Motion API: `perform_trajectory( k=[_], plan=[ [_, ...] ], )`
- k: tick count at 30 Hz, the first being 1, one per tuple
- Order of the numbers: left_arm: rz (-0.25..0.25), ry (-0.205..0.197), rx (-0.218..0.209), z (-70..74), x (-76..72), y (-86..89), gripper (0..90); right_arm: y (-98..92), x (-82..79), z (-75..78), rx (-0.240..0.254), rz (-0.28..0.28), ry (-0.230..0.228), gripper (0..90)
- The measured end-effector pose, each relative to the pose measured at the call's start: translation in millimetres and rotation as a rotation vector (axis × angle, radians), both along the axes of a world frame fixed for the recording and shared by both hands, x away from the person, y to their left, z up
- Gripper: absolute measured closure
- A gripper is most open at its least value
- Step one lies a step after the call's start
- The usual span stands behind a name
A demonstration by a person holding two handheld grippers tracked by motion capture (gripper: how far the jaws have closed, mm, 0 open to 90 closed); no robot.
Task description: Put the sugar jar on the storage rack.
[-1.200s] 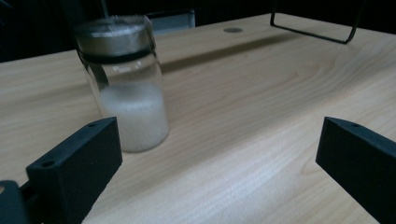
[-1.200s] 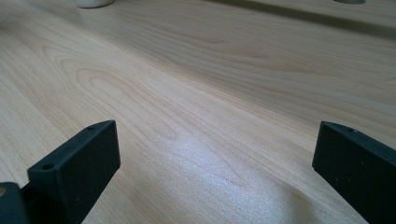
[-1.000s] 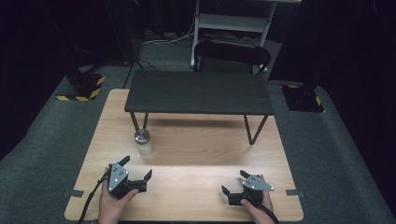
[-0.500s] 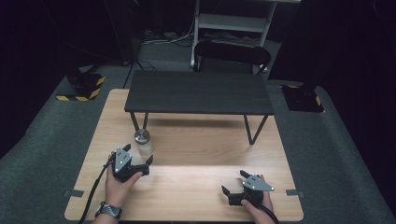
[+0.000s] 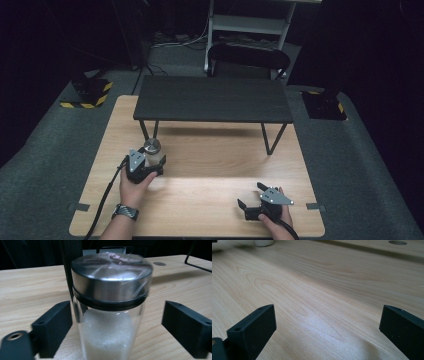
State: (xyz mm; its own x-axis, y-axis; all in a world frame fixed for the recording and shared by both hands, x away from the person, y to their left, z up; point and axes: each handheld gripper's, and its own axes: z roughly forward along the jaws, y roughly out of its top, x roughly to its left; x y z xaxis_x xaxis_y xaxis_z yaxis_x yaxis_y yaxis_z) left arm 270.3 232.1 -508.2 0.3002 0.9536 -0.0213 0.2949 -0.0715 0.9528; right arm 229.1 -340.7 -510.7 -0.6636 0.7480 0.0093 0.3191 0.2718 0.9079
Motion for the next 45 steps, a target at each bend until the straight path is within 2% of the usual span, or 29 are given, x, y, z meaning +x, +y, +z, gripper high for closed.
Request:
perform_trajectory(
  k=[4, 11, 25, 33, 39, 45],
  plan=[
    [0.035, -0.010, 0.000, -3.3, 0.8, -6.6, 22.3, -0.1, -0.3, -0.1, 0.001, -0.001, 0.000, 0.0],
    [0.056, -0.014, -0.005, -6.3, 3.1, -9.7, 30.3, -0.5, -0.4, -0.4, 0.003, -0.001, -0.001, 0.0],
    [0.041, -0.055, 0.001, -14.8, -3.5, -7.4, 31.1, -0.3, -0.7, -0.6, 0.002, -0.001, -0.004, 0.0],
    [-0.002, -0.064, 0.005, -13.8, -12.5, -2.4, 31.2, 0.4, -1.2, -0.6, 0.000, -0.004, -0.007, 0.0],
    [-0.020, -0.072, -0.027, -8.1, -20.7, 0.7, 31.2, 0.9, -1.6, -0.6, -0.002, -0.007, -0.008, 0.0],
    [-0.031, -0.071, -0.014, 4.1, -26.5, -0.7, 31.2, 1.0, -1.7, -0.6, -0.001, -0.008, -0.007, 0.0]
  ],
)
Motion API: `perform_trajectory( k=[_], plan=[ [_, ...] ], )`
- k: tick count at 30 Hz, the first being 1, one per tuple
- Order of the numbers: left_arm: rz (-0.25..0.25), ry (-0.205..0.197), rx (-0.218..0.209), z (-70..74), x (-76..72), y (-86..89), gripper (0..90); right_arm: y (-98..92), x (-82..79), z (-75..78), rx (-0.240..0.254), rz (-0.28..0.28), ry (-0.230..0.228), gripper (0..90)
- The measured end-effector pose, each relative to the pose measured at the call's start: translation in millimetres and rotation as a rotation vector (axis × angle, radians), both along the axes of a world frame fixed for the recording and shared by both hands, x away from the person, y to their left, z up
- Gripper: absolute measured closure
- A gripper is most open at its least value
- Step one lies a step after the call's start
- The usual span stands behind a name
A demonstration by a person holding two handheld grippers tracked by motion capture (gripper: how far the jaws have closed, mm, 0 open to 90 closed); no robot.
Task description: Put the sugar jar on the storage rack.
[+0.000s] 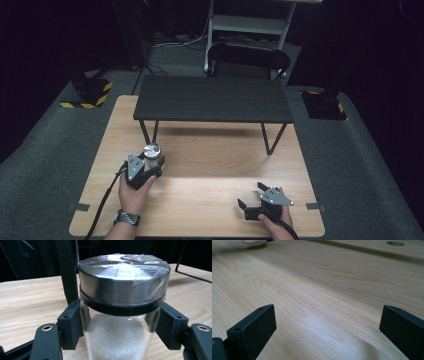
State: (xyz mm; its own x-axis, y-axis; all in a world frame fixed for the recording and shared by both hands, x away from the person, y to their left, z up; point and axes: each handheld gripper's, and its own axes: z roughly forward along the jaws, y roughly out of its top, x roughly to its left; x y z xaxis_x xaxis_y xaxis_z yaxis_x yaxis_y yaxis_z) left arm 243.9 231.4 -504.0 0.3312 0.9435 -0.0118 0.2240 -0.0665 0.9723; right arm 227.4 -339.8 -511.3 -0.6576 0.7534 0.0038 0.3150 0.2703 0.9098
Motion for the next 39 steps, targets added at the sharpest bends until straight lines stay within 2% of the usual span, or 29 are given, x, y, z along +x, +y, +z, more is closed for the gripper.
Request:
perform_trajectory(
  k=[4, 6, 9, 12, 15, 16, 17, 18, 19, 21, 22, 24, 26, 27, 30, 31, 32, 35, 36, 39],
  plan=[
    [0.000, -0.007, 0.005, 8.1, -3.7, -2.7, 31.2, 0.0, 0.1, 0.0, -0.001, 0.001, 0.000, 0.0],
    [-0.018, -0.019, 0.014, 20.4, -7.6, -6.1, 31.2, -0.1, 0.1, 0.0, 0.000, 0.001, 0.000, 0.0],
    [-0.027, -0.025, 0.028, 28.5, -10.2, -10.0, 31.2, -0.2, 0.1, -0.1, 0.001, 0.001, 0.000, 0.0],
    [-0.053, -0.025, 0.011, 38.2, -10.5, -10.3, 31.2, -0.2, 0.2, 0.0, 0.001, 0.001, 0.000, 0.0],
    [-0.076, -0.030, 0.016, 51.2, -11.9, -13.7, 31.2, -0.2, 0.2, 0.0, 0.001, 0.001, 0.000, 0.0],
    [-0.088, -0.034, 0.006, 59.8, -13.4, -15.6, 31.2, -0.2, 0.2, 0.0, 0.001, 0.001, 0.000, 0.0],
    [-0.088, -0.034, 0.006, 59.8, -13.4, -15.6, 31.2, -0.2, 0.2, 0.0, 0.001, 0.001, 0.000, 0.0],
    [-0.096, -0.043, 0.001, 68.7, -15.3, -17.9, 31.2, -0.2, 0.1, 0.0, 0.001, 0.001, 0.001, 0.0],
    [-0.096, -0.043, 0.001, 68.7, -15.3, -17.9, 31.2, -0.2, 0.1, 0.0, 0.001, 0.001, 0.001, 0.0],
    [-0.100, -0.056, 0.000, 77.9, -17.5, -20.9, 31.2, -0.2, 0.1, 0.0, 0.002, 0.000, 0.001, 0.0],
    [-0.106, -0.067, -0.009, 90.0, -19.9, -23.6, 31.2, -0.2, 0.0, -0.1, 0.003, -0.001, 0.002, 0.0],
    [-0.106, -0.069, -0.008, 92.6, -20.4, -24.3, 31.2, -0.4, 0.1, -0.2, 0.002, 0.001, 0.000, 0.0],
    [-0.116, -0.081, -0.018, 106.9, -22.0, -26.9, 31.2, -0.5, 0.1, -0.2, 0.003, 0.000, 0.000, 0.0],
    [-0.116, -0.081, -0.018, 106.9, -22.0, -26.9, 31.2, -0.5, 0.1, -0.2, 0.003, 0.000, 0.000, 0.0],
    [-0.121, -0.107, -0.025, 123.3, -23.3, -30.3, 31.2, -0.6, 0.1, -0.3, 0.003, 0.001, -0.001, 0.0],
    [-0.121, -0.107, -0.025, 123.3, -23.3, -30.3, 31.2, -0.6, 0.1, -0.3, 0.003, 0.001, -0.001, 0.0],
    [-0.123, -0.116, -0.023, 131.3, -22.8, -31.7, 31.3, -0.8, 0.1, -0.4, 0.003, 0.002, -0.001, 0.0],
    [-0.126, -0.125, -0.027, 138.4, -21.2, -32.3, 31.3, -0.8, 0.1, -0.4, 0.003, 0.002, -0.001, 0.0],
    [-0.135, -0.139, -0.014, 146.1, -18.8, -33.9, 31.3, -0.9, 0.0, -0.5, 0.003, 0.003, -0.002, 0.0],
    [-0.137, -0.154, -0.009, 153.6, -16.1, -36.0, 31.3, -1.0, 0.2, -0.4, 0.002, 0.005, -0.002, 0.0]
  ],
)
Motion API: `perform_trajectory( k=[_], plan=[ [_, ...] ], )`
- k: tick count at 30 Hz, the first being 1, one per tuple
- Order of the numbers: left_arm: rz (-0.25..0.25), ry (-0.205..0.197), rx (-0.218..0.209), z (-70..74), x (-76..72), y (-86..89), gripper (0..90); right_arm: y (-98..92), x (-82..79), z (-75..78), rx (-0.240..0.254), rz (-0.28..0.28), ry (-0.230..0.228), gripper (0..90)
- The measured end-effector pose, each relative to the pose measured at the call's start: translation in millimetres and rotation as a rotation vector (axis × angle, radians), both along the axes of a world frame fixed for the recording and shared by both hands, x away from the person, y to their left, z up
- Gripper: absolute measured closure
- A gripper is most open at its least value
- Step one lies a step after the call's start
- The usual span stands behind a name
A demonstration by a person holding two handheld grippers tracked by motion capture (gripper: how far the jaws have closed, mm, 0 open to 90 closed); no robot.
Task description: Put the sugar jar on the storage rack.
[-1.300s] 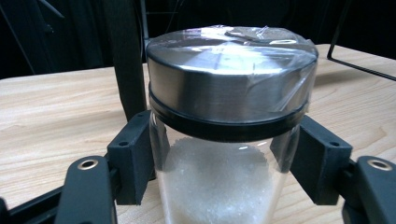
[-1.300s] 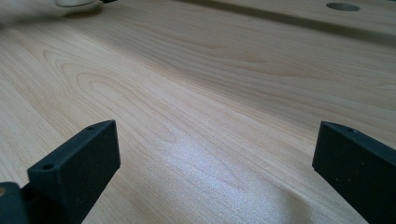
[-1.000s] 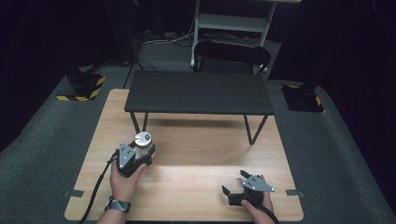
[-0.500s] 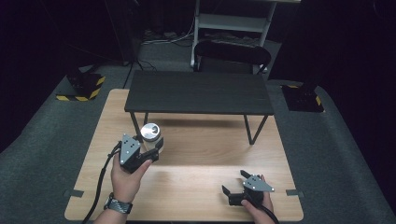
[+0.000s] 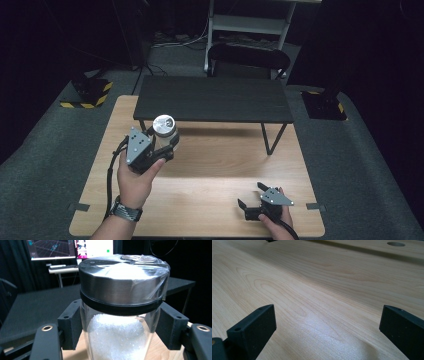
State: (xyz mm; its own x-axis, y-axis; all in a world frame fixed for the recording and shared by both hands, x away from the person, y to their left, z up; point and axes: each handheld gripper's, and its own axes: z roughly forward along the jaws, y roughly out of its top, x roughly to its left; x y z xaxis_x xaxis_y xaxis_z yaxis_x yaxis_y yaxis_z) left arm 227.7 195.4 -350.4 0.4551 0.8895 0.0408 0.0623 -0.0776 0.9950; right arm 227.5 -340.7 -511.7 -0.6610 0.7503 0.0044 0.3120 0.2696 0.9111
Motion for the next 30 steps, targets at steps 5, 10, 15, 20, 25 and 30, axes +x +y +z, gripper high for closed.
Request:
perform_trajectory(
  k=[5, 10, 15, 20, 25, 30],
  plan=[
    [-0.009, -0.025, -0.008, 17.6, 8.9, -4.2, 31.3, -0.4, 0.1, -0.2, 0.001, 0.002, 0.000, 0.0],
    [-0.008, -0.034, -0.018, 28.6, 19.0, -8.9, 31.3, -0.6, 0.5, -0.2, 0.002, 0.005, 0.000, 0.0],
    [0.008, -0.043, -0.023, 37.8, 32.6, -18.9, 31.3, -1.8, 1.0, -0.4, 0.007, 0.007, 0.003, 0.0],
    [0.025, -0.045, -0.013, 43.9, 45.7, -26.6, 31.3, -2.0, 0.8, -0.7, 0.008, 0.007, 0.001, 0.0],
    [0.053, -0.028, -0.002, 45.7, 66.0, -34.5, 31.3, -2.4, 0.7, -1.0, 0.010, 0.009, -0.001, 0.0],
    [0.077, -0.020, 0.003, 42.0, 82.3, -37.4, 31.3, -2.8, 0.8, -1.1, 0.011, 0.011, -0.001, 0.0]
  ],
)
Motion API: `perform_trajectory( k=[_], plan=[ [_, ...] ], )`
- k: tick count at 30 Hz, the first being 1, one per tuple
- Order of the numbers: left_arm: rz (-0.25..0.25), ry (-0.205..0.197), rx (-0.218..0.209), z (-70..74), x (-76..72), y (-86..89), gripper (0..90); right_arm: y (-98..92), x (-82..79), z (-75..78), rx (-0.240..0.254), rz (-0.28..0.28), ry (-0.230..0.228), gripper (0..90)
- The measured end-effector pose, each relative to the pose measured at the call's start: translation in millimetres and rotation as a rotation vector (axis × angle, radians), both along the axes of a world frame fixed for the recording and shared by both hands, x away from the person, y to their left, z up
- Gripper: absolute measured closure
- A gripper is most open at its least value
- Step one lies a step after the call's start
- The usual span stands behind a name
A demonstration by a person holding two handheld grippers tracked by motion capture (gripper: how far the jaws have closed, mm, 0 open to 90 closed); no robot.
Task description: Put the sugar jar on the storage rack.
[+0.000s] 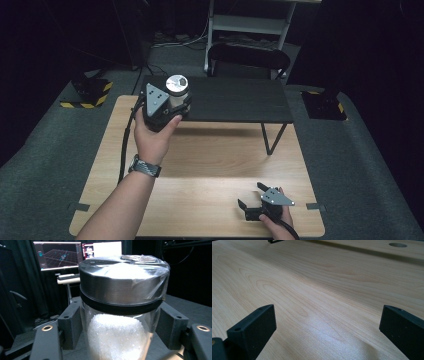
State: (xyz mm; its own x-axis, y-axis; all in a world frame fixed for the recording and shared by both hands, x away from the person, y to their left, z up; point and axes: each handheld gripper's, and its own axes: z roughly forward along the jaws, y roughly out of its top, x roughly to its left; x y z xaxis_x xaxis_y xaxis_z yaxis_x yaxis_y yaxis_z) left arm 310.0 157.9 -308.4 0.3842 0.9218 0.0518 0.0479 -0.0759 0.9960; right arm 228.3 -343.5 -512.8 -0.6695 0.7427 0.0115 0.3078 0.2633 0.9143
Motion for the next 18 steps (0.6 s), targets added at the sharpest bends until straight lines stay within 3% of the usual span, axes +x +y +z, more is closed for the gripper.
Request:
perform_trajectory(
  k=[4, 9, 18],
  plan=[
    [0.021, 0.011, 0.010, -3.9, 16.9, -4.2, 31.3, -0.5, 0.2, -0.2, 0.002, 0.003, -0.001, 0.0],
    [0.041, 0.047, -0.008, -8.7, 39.8, -10.0, 31.3, -1.1, 0.3, -0.5, 0.003, 0.007, -0.002, 0.0],
    [0.047, 0.065, 0.011, -14.2, 56.9, -17.5, 31.3, -2.3, 1.4, -0.6, 0.003, 0.021, -0.003, 0.0]
  ],
)
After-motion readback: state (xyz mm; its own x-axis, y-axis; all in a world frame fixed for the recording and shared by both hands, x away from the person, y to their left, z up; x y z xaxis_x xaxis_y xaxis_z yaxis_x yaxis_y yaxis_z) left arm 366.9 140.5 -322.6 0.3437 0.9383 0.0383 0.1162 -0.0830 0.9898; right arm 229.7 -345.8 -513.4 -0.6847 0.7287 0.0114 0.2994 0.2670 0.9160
